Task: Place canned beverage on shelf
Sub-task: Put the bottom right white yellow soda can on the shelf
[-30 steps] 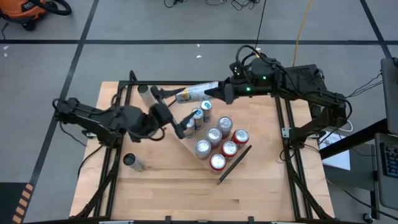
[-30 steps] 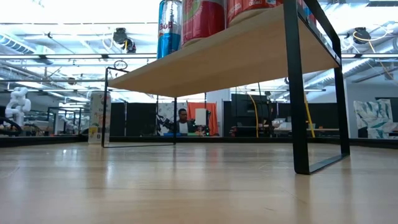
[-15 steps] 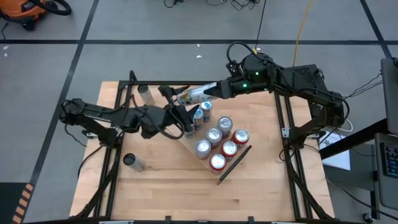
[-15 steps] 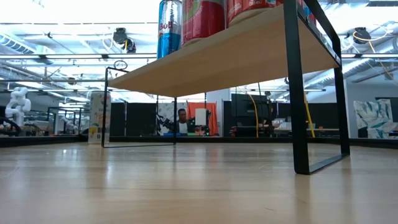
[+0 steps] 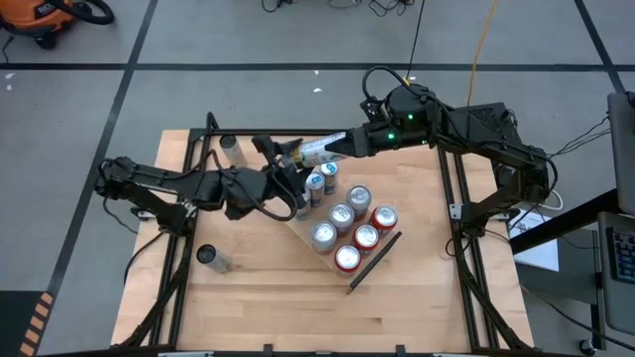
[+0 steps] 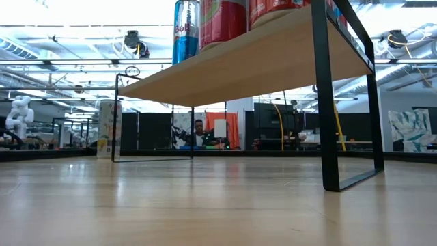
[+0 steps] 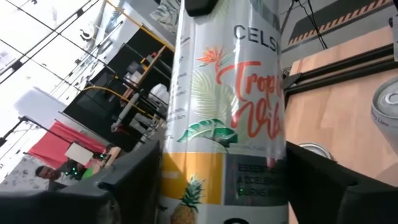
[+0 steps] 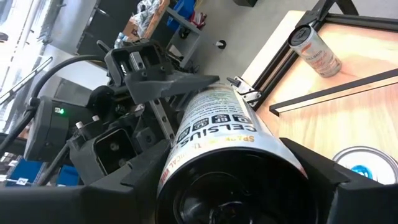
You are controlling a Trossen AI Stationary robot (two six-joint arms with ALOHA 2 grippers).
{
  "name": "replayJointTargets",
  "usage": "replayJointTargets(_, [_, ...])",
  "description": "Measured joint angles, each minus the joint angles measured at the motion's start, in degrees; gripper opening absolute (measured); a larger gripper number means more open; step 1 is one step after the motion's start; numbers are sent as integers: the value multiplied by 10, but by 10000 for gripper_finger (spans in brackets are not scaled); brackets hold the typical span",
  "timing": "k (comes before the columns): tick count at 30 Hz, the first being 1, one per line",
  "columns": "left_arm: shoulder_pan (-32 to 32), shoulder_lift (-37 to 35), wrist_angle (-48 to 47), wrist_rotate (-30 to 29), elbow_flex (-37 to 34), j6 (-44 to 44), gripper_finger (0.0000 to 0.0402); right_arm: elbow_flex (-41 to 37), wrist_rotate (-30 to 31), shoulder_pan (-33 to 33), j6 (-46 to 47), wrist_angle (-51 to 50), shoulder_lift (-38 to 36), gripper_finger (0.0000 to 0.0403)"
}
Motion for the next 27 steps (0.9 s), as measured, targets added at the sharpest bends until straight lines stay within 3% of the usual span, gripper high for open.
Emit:
replayJointTargets(7, [0,0,-1,0,0,-2,262,0,0,0,0,-1,0,238])
replayJointTargets(15, [0,0,0,-1,0,-2,257,0,-1,0,-1,-2,0,243])
replayJointTargets(27, [-25,-1,26,-13,0,-99,256,0,-35,-3,-97,52,-13,316])
